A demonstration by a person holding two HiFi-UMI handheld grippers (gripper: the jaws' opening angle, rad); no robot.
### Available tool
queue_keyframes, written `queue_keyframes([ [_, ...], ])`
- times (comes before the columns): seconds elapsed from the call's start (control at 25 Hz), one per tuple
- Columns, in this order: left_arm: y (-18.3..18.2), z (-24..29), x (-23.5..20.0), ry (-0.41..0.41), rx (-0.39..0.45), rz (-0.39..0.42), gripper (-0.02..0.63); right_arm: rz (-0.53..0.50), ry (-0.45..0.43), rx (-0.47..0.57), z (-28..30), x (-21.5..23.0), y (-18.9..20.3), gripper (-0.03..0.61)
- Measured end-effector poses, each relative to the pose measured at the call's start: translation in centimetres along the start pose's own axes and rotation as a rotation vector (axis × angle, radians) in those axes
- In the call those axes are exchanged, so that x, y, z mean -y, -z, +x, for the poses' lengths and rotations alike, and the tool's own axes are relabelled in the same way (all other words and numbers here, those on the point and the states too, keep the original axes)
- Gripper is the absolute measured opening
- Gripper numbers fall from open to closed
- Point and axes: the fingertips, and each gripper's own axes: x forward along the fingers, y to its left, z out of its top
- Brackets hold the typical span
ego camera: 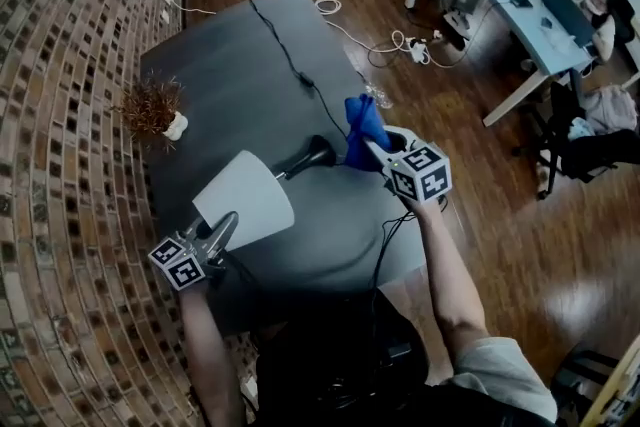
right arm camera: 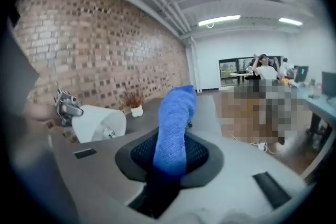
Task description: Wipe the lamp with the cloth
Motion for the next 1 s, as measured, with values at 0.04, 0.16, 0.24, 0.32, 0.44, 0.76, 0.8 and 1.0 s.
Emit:
queue_keyframes([
  [0.04,-0.4,0.4,0.1,0.002,-0.019,0.013,0.057,0.050,0.005,0.039,-2.3,0.0,0.1,0.084],
  [0.16,-1.7,1.0,0.5,0.013,-0.069,0.057,0.060,0.140,0.053,0.094,-8.3,-0.7,1.6,0.084],
  [0.24,-2.5,1.6,0.9,0.031,-0.089,0.069,0.058,0.155,0.094,0.094,-12.7,-1.9,2.3,0.084],
  [0.32,-3.3,2.4,1.3,0.044,-0.109,0.083,0.060,0.155,0.138,0.082,-16.9,-3.0,2.9,0.084],
  [0.44,-4.2,3.6,1.7,0.030,-0.146,0.126,0.063,0.144,0.191,0.060,-21.0,-3.2,3.4,0.084],
  [0.76,-6.6,8.0,3.8,-0.101,-0.183,0.177,0.069,0.135,0.113,0.102,-24.1,3.1,1.7,0.084],
  [0.8,-6.9,8.7,4.7,-0.100,-0.175,0.183,0.069,0.119,0.107,0.109,-24.8,3.8,1.2,0.084],
  [1.0,-7.4,8.2,8.5,-0.282,-0.209,0.206,0.067,0.136,-0.163,0.201,-22.5,7.1,2.0,0.084],
])
